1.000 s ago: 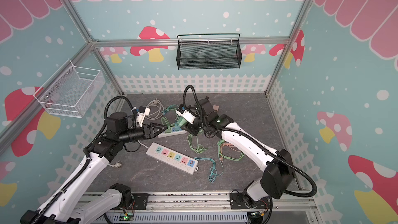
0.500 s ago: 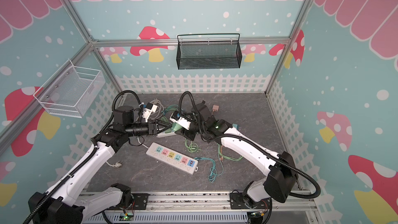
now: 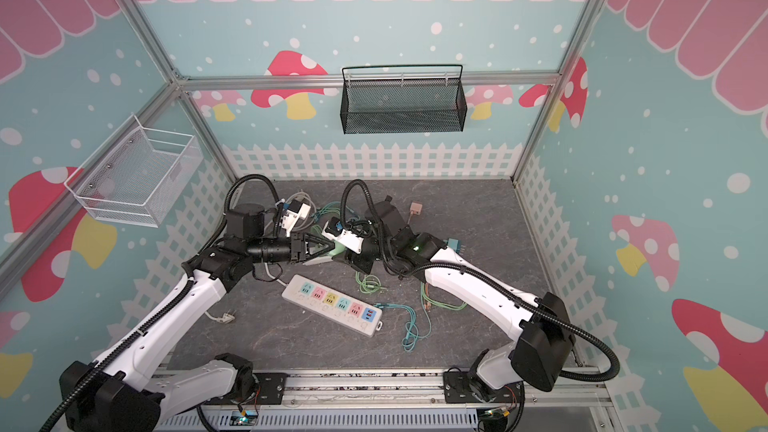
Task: Insert the plug
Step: 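Carry the green charger toward the left gripper while left gripper closes on it, then raise the green charger held by both grippers above the power strips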
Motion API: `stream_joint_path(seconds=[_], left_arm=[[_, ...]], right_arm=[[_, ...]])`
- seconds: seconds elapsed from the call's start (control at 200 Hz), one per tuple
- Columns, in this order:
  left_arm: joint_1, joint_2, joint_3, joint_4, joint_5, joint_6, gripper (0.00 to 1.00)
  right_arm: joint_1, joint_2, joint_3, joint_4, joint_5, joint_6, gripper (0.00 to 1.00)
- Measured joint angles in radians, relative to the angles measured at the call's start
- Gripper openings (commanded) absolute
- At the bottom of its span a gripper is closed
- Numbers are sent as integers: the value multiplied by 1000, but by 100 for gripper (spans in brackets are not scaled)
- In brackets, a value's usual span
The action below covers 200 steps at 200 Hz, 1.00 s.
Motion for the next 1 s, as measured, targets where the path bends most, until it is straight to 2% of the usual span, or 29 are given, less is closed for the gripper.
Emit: stream_joint_path(seconds=[0.075,0.165,0.325,0.415,0.545,0.675,0.845,1.001], left_arm=[[0,1,1,-1,-3,-7,16],[0,2,2,-2,-5,2,12],[-1,7,2,7,-27,14,1],[-1,19,2,32,-59,14,0],[-1,44,2,80,-118,13,0],[-1,57,-2,168,-171,-6,0],[-1,42,-59,394,-219,-62,0],[-7,4,-171,628,-253,-119,0]], right_arm=[[0,0,0,1,10,-2,46],[3,0,0,3,22,9,60],[5,-15,8,-2,87,95,77],[5,-61,7,-5,138,163,82],[-1,-152,7,-7,187,281,82],[-12,-219,-16,27,156,429,81],[-16,-256,-163,159,85,621,82],[-44,-246,-293,280,34,771,83]])
